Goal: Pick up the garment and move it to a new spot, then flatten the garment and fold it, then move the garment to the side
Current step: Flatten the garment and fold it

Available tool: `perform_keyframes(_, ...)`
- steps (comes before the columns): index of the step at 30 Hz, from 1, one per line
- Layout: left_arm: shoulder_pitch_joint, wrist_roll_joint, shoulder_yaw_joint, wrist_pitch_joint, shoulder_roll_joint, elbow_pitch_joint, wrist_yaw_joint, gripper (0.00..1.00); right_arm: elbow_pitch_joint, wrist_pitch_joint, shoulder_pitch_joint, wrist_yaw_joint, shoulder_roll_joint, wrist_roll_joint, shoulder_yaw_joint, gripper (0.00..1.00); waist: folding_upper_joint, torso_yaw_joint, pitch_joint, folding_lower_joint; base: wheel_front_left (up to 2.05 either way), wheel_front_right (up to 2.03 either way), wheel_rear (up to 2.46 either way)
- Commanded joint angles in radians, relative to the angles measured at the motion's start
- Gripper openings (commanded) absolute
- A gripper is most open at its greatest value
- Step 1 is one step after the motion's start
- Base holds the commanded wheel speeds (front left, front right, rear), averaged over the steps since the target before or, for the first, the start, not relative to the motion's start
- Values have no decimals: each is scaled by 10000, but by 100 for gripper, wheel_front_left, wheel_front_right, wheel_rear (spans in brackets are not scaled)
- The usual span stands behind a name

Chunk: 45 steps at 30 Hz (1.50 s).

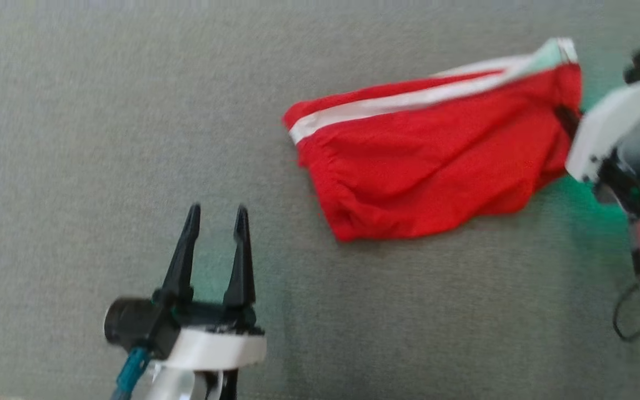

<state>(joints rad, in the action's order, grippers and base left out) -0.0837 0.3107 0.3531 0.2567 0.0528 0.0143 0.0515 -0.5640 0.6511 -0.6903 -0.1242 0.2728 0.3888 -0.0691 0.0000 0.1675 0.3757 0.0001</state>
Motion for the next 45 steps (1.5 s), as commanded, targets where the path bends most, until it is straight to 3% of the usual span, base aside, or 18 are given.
perform_keyframes(1,288,-141,-440,51,1,-165,-55,100,72,-74,539,-65,201,119,265,0,0,-496,-622,-1,0,0,0)
perform_keyframes(6,914,-336,-945,51,-8,39,-226,100,71,-312,876,-65,575,267,1718,0,0,-991,-1323,-1,0,0,0)
perform_keyframes(11,1164,-367,-1110,51,-17,127,-331,100,814,2,858,-65,225,411,2040,0,0,-1126,-1524,-1,0,0,0)
perform_keyframes(19,1205,-89,-729,51,-24,277,-276,100,2741,1097,1183,-65,-1220,628,849,0,0,-863,-1441,-1,0,0,0)
perform_keyframes(25,1113,-38,-564,51,-24,486,-239,100,3255,1385,1363,-65,-2067,726,-33,0,0,-536,-1325,-1,0,0,0)
perform_keyframes(28,1033,-15,-480,51,-25,573,-217,100,3167,1137,1442,-65,-2201,700,-342,0,0,-293,-1255,-1,0,0,0)
perform_keyframes(33,1015,67,-392,51,-25,725,-121,100,2774,360,1389,-65,-2221,1667,-1025,0,0,61,-1292,-1,0,0,0)
perform_keyframes(43,1084,245,-116,51,-25,865,28,100,1687,-734,1057,-65,-2224,2470,-2105,0,0,205,-1436,-1,0,0,0)
perform_keyframes(44,1081,255,-93,51,-25,868,40,100,1634,-847,1043,-65,-2224,2624,-2236,18,0,201,-1437,-1,0,0,0)
perform_keyframes(45,1074,265,-73,51,-25,872,50,100,1601,-1010,1037,-65,-2224,2868,-2336,43,0,199,-1437,-1,0,0,0)
